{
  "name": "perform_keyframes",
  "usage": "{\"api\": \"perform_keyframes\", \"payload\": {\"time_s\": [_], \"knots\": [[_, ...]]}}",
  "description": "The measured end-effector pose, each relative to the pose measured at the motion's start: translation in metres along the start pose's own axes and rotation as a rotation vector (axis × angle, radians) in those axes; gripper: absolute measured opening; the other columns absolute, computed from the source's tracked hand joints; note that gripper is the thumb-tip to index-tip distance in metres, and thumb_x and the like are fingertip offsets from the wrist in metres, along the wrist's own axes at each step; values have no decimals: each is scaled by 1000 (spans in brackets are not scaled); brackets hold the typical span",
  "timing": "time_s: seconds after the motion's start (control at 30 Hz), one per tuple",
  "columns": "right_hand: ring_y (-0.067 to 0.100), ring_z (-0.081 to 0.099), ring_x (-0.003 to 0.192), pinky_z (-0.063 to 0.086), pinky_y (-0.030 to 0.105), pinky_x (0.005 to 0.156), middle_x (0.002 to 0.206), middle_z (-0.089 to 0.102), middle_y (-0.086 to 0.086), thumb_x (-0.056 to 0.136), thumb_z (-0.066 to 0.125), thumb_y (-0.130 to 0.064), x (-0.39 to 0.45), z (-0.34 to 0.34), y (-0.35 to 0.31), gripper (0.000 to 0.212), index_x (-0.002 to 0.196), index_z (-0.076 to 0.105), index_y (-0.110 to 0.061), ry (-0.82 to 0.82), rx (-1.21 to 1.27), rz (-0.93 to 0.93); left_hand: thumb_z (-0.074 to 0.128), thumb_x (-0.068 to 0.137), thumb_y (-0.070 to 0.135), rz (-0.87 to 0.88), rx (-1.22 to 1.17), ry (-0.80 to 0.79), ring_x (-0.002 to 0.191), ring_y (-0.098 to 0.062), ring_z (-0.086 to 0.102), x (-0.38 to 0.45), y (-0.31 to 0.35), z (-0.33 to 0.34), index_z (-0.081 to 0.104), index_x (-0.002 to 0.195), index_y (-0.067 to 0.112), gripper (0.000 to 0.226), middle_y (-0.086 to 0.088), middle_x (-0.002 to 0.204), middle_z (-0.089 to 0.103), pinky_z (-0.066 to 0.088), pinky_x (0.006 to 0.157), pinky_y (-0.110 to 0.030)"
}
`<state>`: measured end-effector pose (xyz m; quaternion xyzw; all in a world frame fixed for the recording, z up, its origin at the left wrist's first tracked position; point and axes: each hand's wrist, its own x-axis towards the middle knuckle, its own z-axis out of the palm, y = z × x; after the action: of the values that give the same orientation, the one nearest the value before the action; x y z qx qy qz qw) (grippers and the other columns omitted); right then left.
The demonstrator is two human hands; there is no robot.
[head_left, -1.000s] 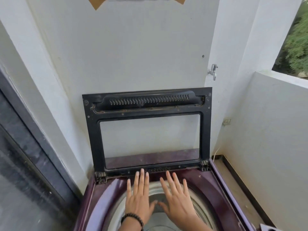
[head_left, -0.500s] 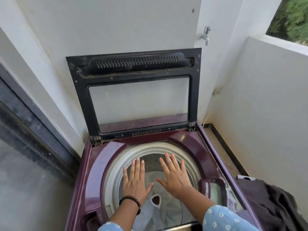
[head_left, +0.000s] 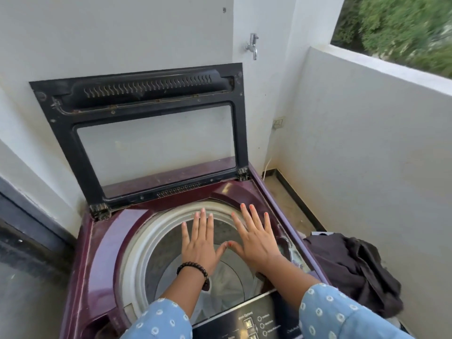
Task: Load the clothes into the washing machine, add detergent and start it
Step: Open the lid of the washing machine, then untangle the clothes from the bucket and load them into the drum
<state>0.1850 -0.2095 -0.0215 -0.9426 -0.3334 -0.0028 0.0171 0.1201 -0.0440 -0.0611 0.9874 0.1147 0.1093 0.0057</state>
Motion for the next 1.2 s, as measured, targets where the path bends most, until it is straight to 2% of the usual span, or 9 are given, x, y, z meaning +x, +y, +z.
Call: {"api": "perform_keyframes", "payload": {"time_s": [0.1, 0.37, 0.57, 0.73, 0.87, 0.97, 1.07, 1.13, 1.2], "knots": [[28, -17, 144, -10, 53, 112, 164, 0, 8, 86, 10, -70, -9, -10, 25, 83, 156, 11, -25, 32, 23, 67, 27, 89, 69, 66, -3, 27, 151, -21, -11, 12, 25, -4, 26, 149, 7, 86, -14, 158, 27, 2, 117, -52], [26, -16, 150, -9, 53, 117, 164, -9, 6, 87, -1, -70, -36, -25, 96, 80, 156, 1, -29, 34, 124, 262, 27, 93, 61, 232, -15, 45, 149, -21, 1, 47, 103, -23, 32, 149, 7, 79, -14, 158, 30, 8, 116, -54], [26, -14, 151, -9, 51, 118, 164, -10, 6, 72, -25, -75, -58, -18, 151, 97, 156, -2, -30, 30, 165, 375, 28, 93, 60, 412, 17, 17, 150, -24, 6, 71, 168, -32, 16, 154, 11, 79, -12, 161, 21, 1, 118, -51], [26, -11, 151, -5, 53, 118, 165, -5, 6, 83, -4, -71, -75, -1, 188, 85, 156, 4, -28, 3, 227, 465, 11, 92, 62, 492, 106, -50, 150, -24, -10, 83, 216, -17, -5, 154, 12, 81, -11, 163, 4, -9, 118, -51], [27, -9, 151, -5, 54, 118, 165, -4, 8, 78, -8, -69, -96, 20, 218, 90, 156, 7, -27, -30, 291, 549, 9, 91, 59, 592, 72, -125, 147, -23, -15, 83, 261, 6, -19, 151, 14, 79, -10, 162, -5, -11, 116, -50], [26, -9, 151, -3, 55, 118, 165, -4, 7, 78, -8, -67, -114, 41, 243, 89, 156, 7, -27, -66, 320, 606, 8, 91, 58, 624, 38, -202, 149, -23, -12, 82, 298, 23, -12, 153, 14, 78, -11, 162, -2, -4, 117, -52], [27, -6, 152, -1, 56, 118, 165, -1, 8, 78, -7, -65, -133, 64, 264, 89, 156, 10, -24, -112, 343, 657, -8, 84, 59, 681, 57, -349, 143, -21, -29, 75, 329, 40, -22, 149, 16, 79, -7, 158, -24, -17, 117, -50], [28, -6, 152, 0, 56, 118, 165, -2, 9, 76, -9, -66, -141, 75, 274, 93, 156, 11, -24, -150, 344, 679, -2, 86, 59, 685, 70, -366, 145, -22, -17, 73, 342, 48, -11, 150, 14, 79, -10, 161, -13, -12, 119, -49], [27, -7, 152, -1, 55, 119, 165, -3, 9, 74, -11, -68, -149, 88, 285, 95, 156, 9, -24, -193, 355, 705, 18, 90, 58, 691, 84, -397, 146, -25, 12, 71, 352, 60, 16, 151, 10, 77, -14, 160, 23, -1, 118, -49]]}}
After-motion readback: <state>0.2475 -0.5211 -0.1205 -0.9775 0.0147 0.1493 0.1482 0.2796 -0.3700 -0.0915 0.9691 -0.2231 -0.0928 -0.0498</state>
